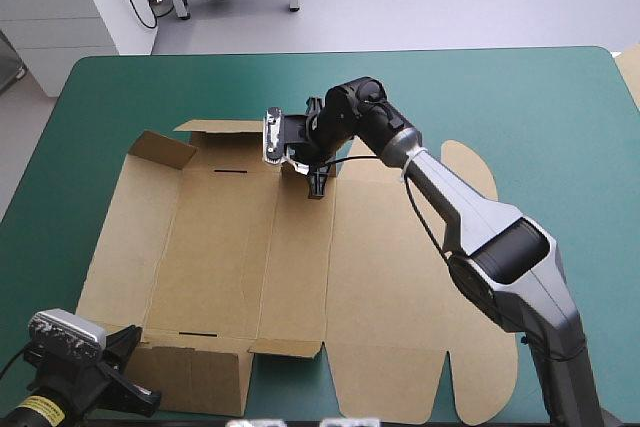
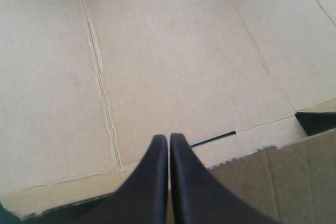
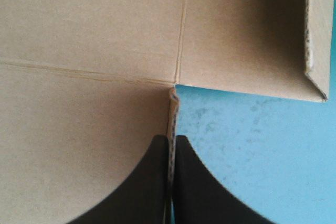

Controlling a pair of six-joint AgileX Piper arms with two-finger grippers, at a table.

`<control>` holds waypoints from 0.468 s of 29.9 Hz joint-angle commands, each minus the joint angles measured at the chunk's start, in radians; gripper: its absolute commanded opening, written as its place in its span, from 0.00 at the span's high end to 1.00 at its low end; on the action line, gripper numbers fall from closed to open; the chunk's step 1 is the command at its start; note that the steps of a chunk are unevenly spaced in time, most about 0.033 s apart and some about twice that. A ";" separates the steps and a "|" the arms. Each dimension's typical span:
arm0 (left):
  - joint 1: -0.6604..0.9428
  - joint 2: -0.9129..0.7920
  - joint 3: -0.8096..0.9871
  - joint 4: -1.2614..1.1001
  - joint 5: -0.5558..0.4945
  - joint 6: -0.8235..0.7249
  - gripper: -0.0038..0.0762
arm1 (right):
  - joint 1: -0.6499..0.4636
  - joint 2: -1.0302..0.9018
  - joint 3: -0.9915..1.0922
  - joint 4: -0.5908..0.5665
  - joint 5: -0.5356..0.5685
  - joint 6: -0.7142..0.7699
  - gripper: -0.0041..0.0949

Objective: Fold the box

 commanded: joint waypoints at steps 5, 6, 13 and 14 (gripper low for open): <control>0.000 0.013 -0.025 -0.017 -0.066 -0.002 0.96 | 0.013 -0.066 -0.037 0.021 -0.052 -0.007 0.97; 0.000 0.013 -0.025 -0.017 -0.066 -0.002 0.96 | 0.013 -0.066 -0.037 0.016 -0.052 0.004 0.97; 0.000 0.013 -0.025 -0.017 -0.066 -0.002 0.96 | 0.014 -0.066 -0.037 0.006 -0.054 0.033 0.69; 0.000 0.013 -0.025 -0.017 -0.066 -0.002 0.96 | 0.014 -0.066 -0.037 0.006 -0.054 0.035 0.65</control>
